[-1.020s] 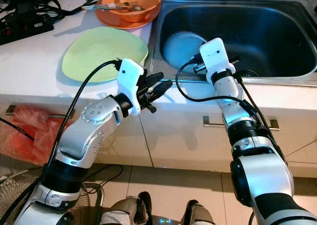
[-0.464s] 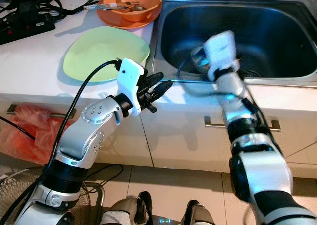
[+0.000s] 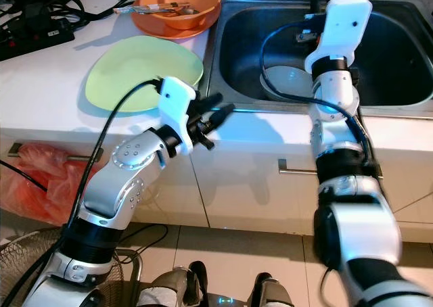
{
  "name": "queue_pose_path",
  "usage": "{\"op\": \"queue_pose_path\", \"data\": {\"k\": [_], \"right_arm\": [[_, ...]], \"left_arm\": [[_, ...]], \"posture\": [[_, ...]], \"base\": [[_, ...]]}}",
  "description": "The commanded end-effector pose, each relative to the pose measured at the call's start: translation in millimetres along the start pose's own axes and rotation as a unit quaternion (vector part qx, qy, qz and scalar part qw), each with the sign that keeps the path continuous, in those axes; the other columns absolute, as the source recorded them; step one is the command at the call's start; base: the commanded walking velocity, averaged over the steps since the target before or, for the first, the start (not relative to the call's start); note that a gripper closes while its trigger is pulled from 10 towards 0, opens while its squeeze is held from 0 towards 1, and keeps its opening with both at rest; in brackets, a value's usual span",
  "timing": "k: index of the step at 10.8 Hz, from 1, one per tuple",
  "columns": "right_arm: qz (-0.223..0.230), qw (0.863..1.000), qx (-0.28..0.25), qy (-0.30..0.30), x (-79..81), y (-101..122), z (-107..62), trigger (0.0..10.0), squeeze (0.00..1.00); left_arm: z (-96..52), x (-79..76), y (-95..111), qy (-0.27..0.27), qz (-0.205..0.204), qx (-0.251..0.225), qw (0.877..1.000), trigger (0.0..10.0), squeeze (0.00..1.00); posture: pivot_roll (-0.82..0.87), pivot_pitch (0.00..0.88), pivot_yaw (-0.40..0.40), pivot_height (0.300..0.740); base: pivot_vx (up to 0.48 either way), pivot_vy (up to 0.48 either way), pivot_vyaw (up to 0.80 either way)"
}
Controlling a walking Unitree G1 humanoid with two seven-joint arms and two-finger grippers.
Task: Kitchen organization
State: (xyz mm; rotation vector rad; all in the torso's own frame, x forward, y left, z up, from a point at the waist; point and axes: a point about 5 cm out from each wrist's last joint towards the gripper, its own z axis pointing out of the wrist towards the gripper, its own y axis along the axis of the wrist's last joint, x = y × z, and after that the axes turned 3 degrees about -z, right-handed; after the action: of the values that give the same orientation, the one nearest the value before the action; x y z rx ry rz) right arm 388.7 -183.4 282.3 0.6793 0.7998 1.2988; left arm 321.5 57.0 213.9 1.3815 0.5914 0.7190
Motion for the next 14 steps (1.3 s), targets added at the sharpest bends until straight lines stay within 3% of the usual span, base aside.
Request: {"op": "queue_pose_path", "data": {"k": [1,3,7,9,14], "right_arm": [[0.023,1.0,0.001,-0.005,0.8,0,-5.8,10.0,0.0],[0.067,0.998,-0.001,-0.021,4.3,3,-31.6,10.0,0.0],[0.108,0.994,0.007,-0.016,13.7,12,-71.8,10.0,0.0],[0.124,0.992,0.026,-0.01,21.0,-1,-96.3,10.0,0.0],[0.131,0.99,0.059,-0.007,29.1,-12,-106.1,10.0,0.0]], "left_arm": [[0.8,4.3,4,0.016,0.004,-0.012,1.0,10.0,0.0],[0.6,11.9,8,0.045,0.004,-0.036,0.998,10.0,0.0],[1.4,14.6,7,0.059,-0.001,-0.05,0.997,10.0,0.0],[0.8,15.1,4,0.07,-0.01,-0.06,0.996,10.0,0.0],[-0.2,22.5,6,0.093,-0.006,-0.075,0.993,10.0,0.0]], "posture": [[0.09,0.196,0.068,0.74],[0.08,0.198,0.07,0.74],[0.06,0.196,0.069,0.74],[0.06,0.189,0.072,0.74],[0.06,0.176,0.076,0.74]], "base": [[0.0,0.0,0.0],[0.0,0.0,0.0],[0.0,0.0,0.0],[0.0,0.0,0.0],[0.0,0.0,0.0]]}}
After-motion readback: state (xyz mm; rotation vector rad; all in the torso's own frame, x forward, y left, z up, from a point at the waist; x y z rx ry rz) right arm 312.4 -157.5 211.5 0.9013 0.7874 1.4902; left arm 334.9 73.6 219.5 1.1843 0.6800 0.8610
